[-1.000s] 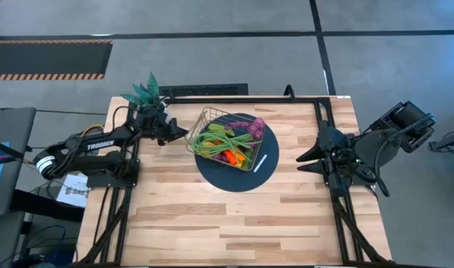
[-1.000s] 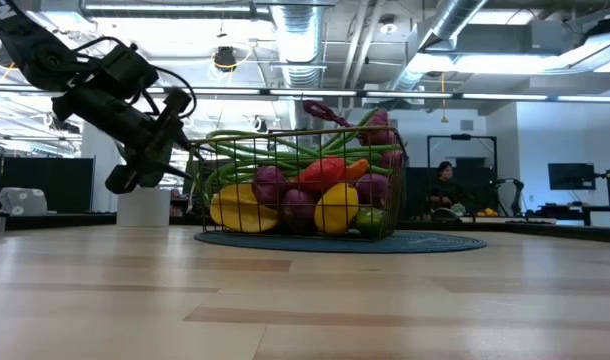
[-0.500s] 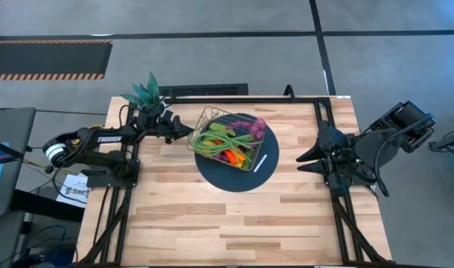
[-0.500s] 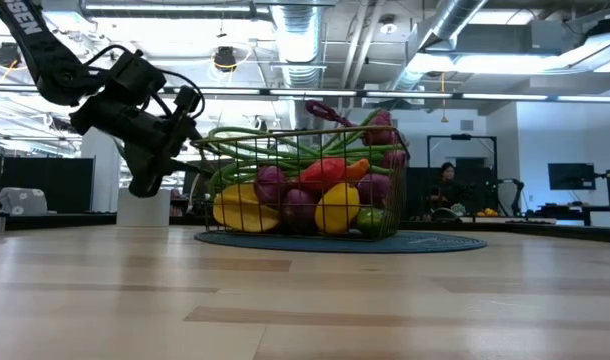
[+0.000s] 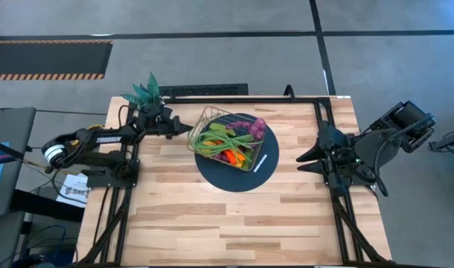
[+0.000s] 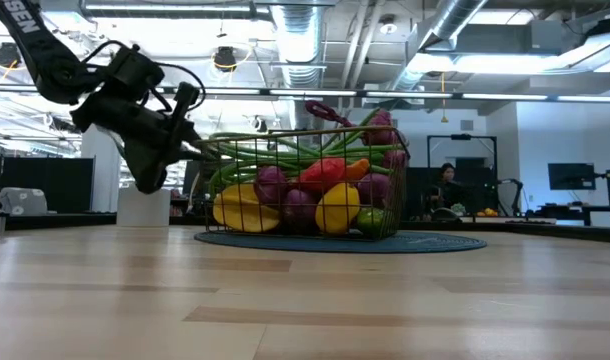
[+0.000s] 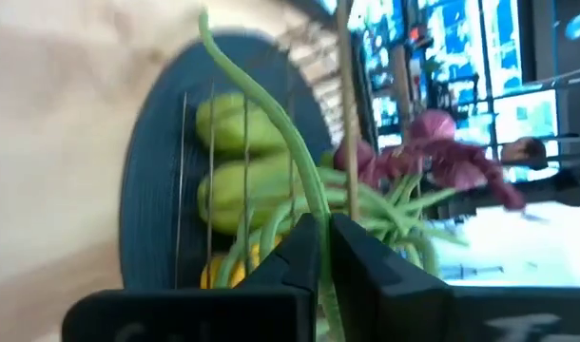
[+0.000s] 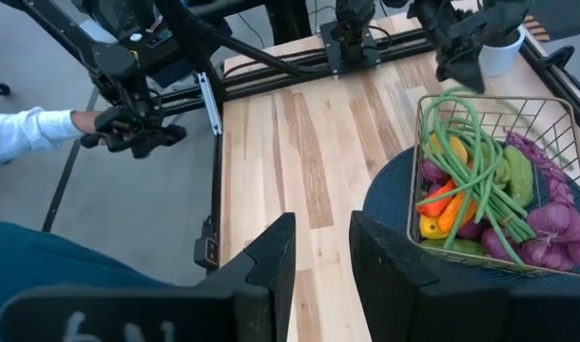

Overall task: Build produce basket
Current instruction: Put the green beans into the wire basket

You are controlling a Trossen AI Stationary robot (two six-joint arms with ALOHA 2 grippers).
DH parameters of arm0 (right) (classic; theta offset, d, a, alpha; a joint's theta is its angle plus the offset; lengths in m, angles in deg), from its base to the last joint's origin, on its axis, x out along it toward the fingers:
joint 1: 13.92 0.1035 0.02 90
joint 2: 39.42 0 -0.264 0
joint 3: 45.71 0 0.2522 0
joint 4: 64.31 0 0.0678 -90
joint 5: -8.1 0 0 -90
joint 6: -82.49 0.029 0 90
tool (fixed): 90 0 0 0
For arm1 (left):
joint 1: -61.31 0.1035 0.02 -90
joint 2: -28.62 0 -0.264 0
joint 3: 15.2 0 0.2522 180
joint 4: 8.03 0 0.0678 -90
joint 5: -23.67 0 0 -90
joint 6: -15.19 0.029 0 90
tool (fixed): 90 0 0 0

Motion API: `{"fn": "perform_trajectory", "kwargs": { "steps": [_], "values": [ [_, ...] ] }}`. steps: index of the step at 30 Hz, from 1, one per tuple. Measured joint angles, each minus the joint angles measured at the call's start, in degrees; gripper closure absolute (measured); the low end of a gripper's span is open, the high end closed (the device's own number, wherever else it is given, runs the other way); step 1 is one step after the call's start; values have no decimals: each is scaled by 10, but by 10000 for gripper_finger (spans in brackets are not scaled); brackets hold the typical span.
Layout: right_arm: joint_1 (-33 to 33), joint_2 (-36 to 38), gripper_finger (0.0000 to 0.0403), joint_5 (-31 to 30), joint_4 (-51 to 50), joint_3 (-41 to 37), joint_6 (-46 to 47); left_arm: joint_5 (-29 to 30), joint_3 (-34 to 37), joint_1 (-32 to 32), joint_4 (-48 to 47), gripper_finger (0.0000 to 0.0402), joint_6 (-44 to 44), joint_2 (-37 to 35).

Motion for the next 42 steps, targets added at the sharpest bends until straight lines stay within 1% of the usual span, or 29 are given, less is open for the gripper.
{"fn": "perform_trajectory", "kwargs": {
  "steps": [3, 8, 11, 14, 18, 22, 24, 27, 29, 31, 33, 37, 42],
  "values": [
    [0, 0, 282, 1, 0, 0, 10, 27, -6, 2, 5, 399, 7, -17],
    [1, 0, 282, 4, 0, 0, 11, 53, -28, 15, 8, 401, 18, -71],
    [1, 0, 282, 4, 0, 0, 12, 57, -44, 21, 8, 401, 24, -106],
    [1, 0, 282, 4, 0, 0, 12, 49, -61, 18, 8, 401, 24, -134],
    [1, 0, 282, 4, 0, 0, 11, 34, -80, -18, 8, 401, 24, -155],
    [1, 0, 282, 4, 0, 0, 11, 3, -92, -65, 0, 401, 29, -158],
    [1, 0, 282, 4, 0, 0, 11, -6, -93, -85, -23, 401, 30, -158],
    [1, 0, 282, 4, 1, 0, 11, -4, -93, -113, -91, 401, 45, -158],
    [1, 0, 282, 4, 1, 0, 11, 10, -93, -126, -154, 401, 69, -158],
    [1, 0, 282, 4, 1, 0, 11, 48, -93, -135, -211, 401, 88, -157],
    [1, 0, 282, 4, 1, 0, 12, 83, -93, -139, -239, 401, 107, -157],
    [1, 0, 282, 4, 6, 0, 11, 107, -93, -140, -215, 401, 132, -157],
    [1, 0, 282, 4, 11, 0, 11, 111, -93, -140, -177, 396, 180, -157]
  ]
}}
